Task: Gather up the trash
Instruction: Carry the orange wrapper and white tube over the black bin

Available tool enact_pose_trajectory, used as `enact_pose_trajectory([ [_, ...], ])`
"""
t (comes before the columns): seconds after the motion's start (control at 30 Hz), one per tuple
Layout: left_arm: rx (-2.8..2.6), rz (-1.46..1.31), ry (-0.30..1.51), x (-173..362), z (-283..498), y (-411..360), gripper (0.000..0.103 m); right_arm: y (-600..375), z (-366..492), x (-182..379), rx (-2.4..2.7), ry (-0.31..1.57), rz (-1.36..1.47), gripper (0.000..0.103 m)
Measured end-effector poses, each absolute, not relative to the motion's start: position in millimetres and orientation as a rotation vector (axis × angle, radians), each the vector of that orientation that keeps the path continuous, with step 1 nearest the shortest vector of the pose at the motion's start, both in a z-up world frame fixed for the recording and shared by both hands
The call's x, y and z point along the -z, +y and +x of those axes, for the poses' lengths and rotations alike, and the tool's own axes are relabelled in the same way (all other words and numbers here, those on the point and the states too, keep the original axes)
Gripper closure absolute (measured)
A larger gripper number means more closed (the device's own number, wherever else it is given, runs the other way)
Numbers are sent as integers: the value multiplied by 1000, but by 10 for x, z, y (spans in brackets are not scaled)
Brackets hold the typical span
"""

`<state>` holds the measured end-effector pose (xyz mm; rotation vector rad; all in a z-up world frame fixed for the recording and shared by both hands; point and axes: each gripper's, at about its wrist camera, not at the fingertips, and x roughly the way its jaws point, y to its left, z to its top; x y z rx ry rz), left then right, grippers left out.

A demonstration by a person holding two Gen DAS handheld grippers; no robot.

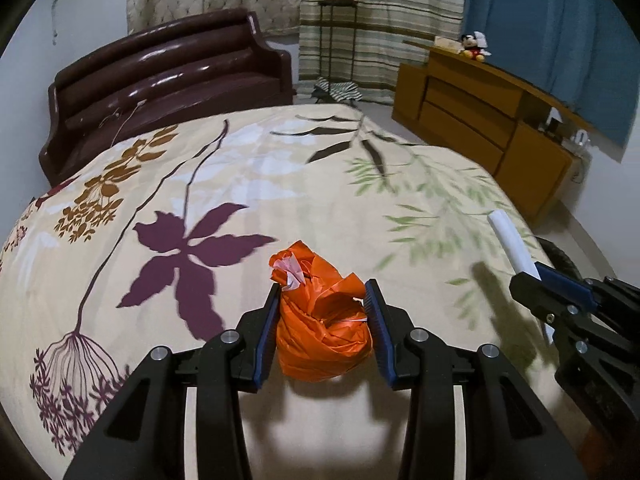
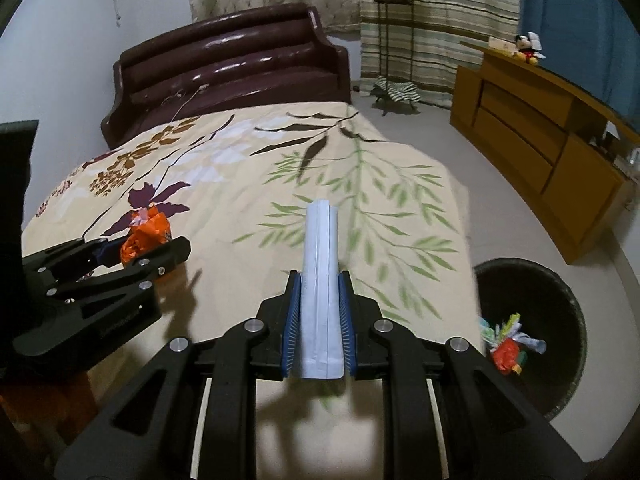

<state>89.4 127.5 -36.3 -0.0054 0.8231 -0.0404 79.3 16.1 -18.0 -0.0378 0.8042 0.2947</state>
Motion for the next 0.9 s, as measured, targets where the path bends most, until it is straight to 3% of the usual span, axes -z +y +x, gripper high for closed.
enact_pose_trajectory([
  [0.9,328,129,683,166,907,-499,62,-1804,425,5,70,697,76,84],
])
